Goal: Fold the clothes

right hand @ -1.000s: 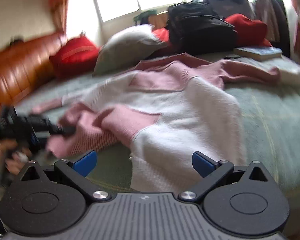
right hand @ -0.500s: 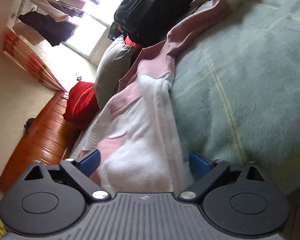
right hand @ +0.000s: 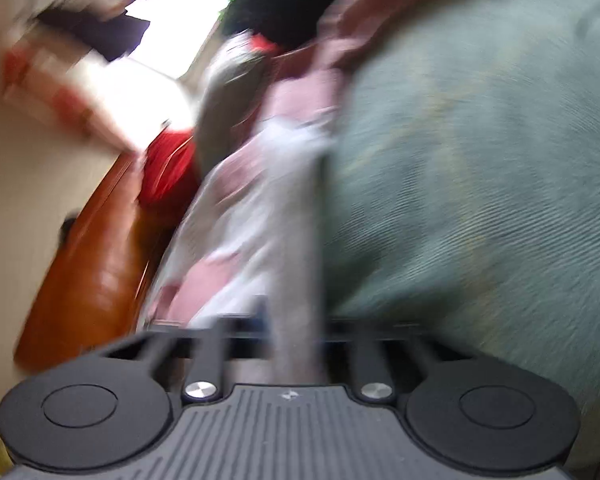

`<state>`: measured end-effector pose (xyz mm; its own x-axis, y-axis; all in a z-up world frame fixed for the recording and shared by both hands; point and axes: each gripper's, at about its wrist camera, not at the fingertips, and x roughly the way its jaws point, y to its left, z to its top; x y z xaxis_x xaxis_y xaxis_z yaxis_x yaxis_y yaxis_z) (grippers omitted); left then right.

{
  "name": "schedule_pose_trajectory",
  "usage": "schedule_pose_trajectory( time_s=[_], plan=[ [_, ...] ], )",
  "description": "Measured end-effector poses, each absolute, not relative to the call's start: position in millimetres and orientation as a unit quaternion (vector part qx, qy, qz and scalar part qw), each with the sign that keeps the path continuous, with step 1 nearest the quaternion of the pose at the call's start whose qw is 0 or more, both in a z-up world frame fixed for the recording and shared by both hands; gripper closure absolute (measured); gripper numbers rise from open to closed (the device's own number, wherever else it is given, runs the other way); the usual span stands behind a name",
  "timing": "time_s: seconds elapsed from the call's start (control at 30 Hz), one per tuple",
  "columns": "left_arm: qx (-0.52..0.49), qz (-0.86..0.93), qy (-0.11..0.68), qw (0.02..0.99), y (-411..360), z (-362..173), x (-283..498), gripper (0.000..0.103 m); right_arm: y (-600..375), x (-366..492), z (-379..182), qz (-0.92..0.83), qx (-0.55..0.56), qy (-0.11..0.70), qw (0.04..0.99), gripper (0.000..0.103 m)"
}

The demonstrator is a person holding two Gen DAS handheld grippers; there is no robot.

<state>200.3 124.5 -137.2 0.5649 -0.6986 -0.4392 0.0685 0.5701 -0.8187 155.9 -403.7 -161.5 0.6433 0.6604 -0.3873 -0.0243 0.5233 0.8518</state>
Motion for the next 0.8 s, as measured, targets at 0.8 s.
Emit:
schedule_pose_trajectory(
  time_s=[0.8],
  plan=[
    [-0.343, -0.275, 0.318, 0.840, 134.7, -18.7, 121.5, 0.094, -417.2, 128.4, -45.0, 0.235, 0.398, 0.280, 0.842, 0.094]
  ],
)
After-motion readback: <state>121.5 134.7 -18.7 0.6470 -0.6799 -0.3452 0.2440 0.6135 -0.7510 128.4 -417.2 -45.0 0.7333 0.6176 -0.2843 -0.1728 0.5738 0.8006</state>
